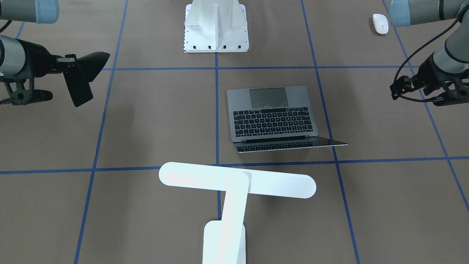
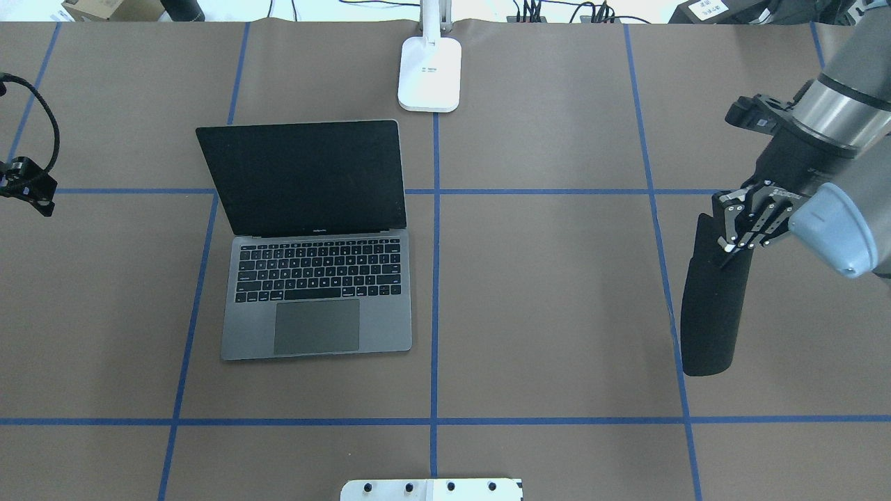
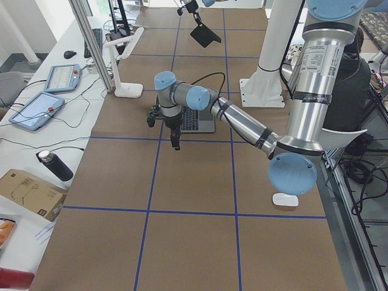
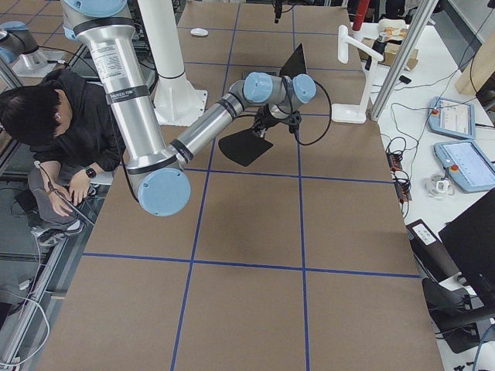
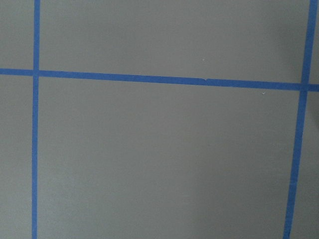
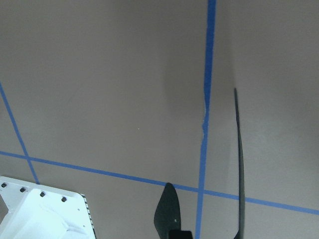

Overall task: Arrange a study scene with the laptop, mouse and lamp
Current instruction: 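Carry the black cone-shaped object with the right gripper toward the laptop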

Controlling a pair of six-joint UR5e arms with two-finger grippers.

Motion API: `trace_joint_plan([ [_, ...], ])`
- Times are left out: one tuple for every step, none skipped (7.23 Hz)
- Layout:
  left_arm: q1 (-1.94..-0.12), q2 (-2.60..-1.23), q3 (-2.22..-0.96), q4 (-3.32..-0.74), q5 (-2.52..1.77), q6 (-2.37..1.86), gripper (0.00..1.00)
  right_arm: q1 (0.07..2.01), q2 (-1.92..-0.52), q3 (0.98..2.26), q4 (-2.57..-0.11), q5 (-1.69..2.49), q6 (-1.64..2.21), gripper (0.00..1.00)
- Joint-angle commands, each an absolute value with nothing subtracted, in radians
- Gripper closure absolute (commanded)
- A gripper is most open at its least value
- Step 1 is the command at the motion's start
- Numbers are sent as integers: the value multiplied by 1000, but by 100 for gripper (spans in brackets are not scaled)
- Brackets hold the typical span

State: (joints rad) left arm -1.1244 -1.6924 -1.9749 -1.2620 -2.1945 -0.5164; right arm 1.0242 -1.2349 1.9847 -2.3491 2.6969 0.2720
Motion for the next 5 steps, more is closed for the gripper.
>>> trace_joint_plan([
  [-1124, -1611, -1968, -1345, -2198, -494, 0, 959, -1175, 1916, -2198, 2662, 455, 100],
  [-1124, -1597, -1926, -1406, -2198, -492, 0, 924, -1169, 1869, -2021, 2648, 614, 100],
  [-1124, -1594, -1886, -1461, -2198, -492, 0, 892, -1170, 1821, -1841, 2646, 778, 100],
  [-1124, -1594, -1872, -1469, -2198, -492, 0, 864, -1158, 1771, -1712, 2643, 896, 100],
  [-1126, -1592, -1871, -1470, -2198, -494, 0, 845, -1093, 1705, -1662, 2625, 969, 100],
])
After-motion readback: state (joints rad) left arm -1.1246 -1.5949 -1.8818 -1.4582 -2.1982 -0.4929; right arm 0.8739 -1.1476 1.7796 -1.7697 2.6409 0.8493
